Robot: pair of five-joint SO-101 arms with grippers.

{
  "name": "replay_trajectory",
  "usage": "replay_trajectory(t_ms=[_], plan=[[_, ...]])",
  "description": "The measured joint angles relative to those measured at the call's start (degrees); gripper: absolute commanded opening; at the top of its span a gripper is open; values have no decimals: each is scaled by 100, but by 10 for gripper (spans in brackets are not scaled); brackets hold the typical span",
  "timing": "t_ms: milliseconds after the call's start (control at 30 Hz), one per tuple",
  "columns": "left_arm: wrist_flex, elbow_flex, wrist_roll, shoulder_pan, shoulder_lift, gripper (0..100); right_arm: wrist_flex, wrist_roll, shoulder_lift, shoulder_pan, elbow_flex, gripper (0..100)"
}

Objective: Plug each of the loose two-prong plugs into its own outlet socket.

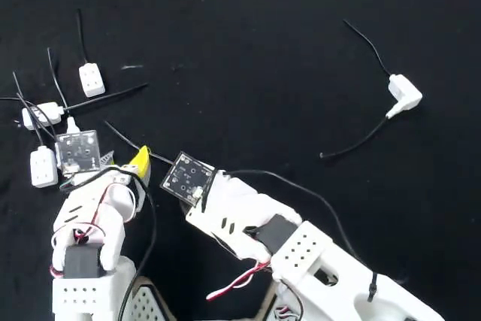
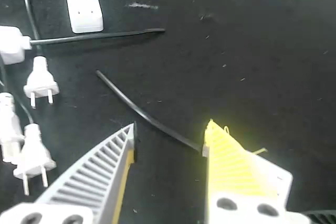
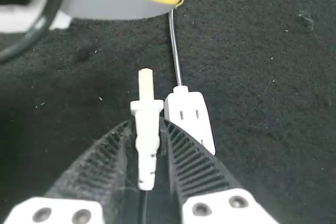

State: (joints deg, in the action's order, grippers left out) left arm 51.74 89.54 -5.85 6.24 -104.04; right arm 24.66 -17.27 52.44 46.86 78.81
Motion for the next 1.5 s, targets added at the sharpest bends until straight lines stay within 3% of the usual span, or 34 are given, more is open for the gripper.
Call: replay_trajectory(t_ms=[200, 367, 633, 1500], plan=[[484, -308, -141, -580, 0, 216, 0, 0, 0, 0, 0, 10], [501, -246, 413, -1046, -9, 216, 0, 0, 0, 0, 0, 10], [-158, 378, 677, -949, -18, 216, 0, -9, 0, 0, 0, 10], [-229, 554, 677, -923, -62, 216, -141, 800, 0, 18, 0, 10]])
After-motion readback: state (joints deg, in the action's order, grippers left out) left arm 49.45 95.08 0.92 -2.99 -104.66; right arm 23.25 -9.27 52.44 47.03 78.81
